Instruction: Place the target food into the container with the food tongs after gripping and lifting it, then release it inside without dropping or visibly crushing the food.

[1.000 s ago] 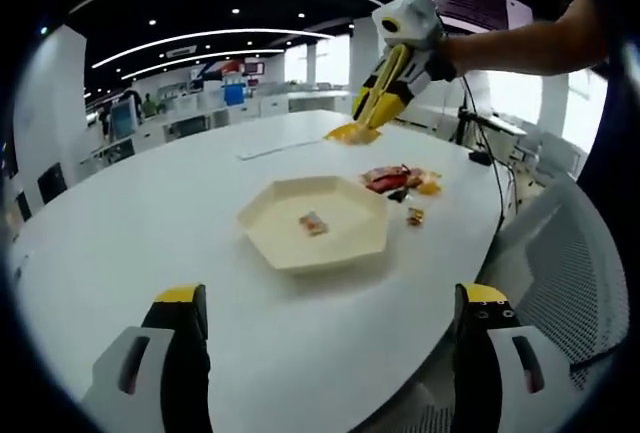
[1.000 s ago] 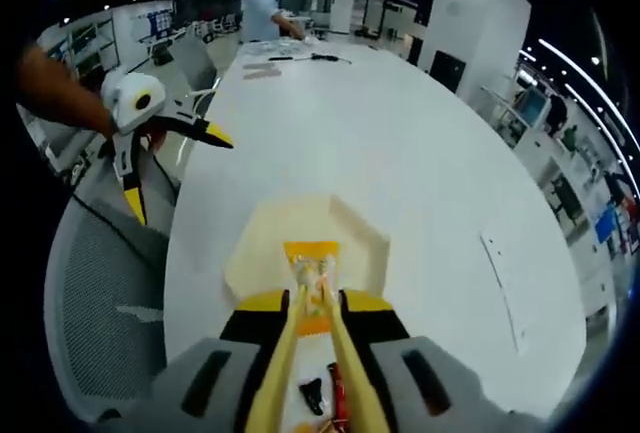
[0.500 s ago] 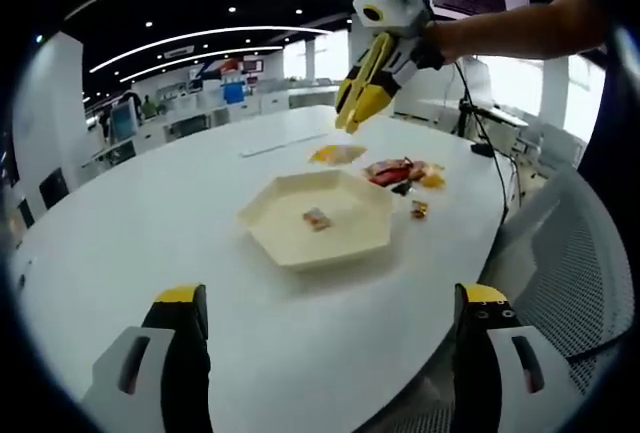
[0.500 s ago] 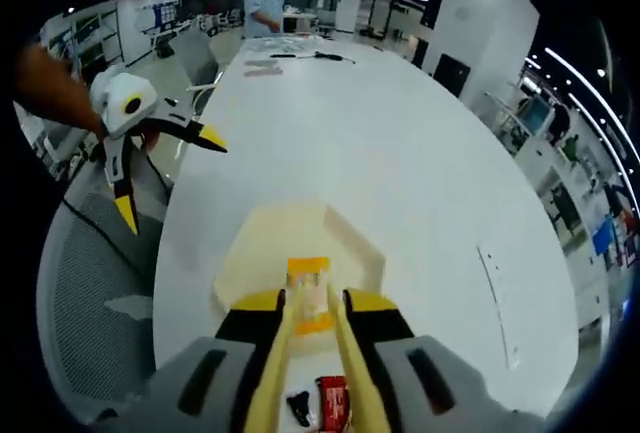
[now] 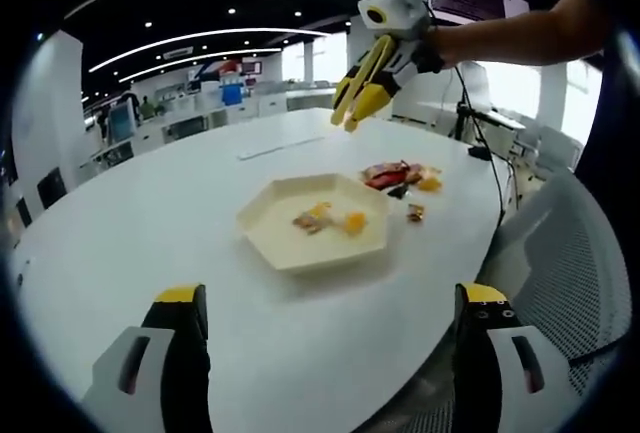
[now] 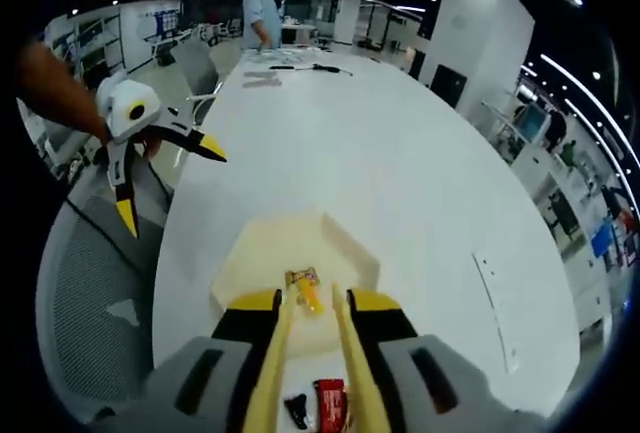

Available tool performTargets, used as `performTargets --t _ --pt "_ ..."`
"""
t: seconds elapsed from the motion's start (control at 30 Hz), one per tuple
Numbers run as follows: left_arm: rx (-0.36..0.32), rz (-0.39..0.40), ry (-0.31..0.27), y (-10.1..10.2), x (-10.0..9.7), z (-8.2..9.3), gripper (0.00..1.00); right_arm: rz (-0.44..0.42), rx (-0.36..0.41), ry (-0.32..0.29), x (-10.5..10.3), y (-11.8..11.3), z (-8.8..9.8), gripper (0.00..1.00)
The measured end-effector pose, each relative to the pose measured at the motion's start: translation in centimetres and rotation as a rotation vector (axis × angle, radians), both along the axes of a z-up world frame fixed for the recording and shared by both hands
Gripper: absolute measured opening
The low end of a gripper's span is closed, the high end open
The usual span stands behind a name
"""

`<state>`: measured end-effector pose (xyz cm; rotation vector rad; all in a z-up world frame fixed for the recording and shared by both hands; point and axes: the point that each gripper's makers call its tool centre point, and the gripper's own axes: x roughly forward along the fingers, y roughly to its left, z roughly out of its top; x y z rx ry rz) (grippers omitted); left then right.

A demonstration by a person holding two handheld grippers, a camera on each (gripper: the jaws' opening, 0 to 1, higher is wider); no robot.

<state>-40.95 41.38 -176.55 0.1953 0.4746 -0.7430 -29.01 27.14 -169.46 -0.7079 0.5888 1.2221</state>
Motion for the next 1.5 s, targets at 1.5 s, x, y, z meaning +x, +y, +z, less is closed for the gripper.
performTargets --t 1.5 --pt "-0.05 0.008 0.0 0.1 0.3 0.5 1.0 -0.044 0.121 -0.023 -3.0 -5.2 1.1 0.28"
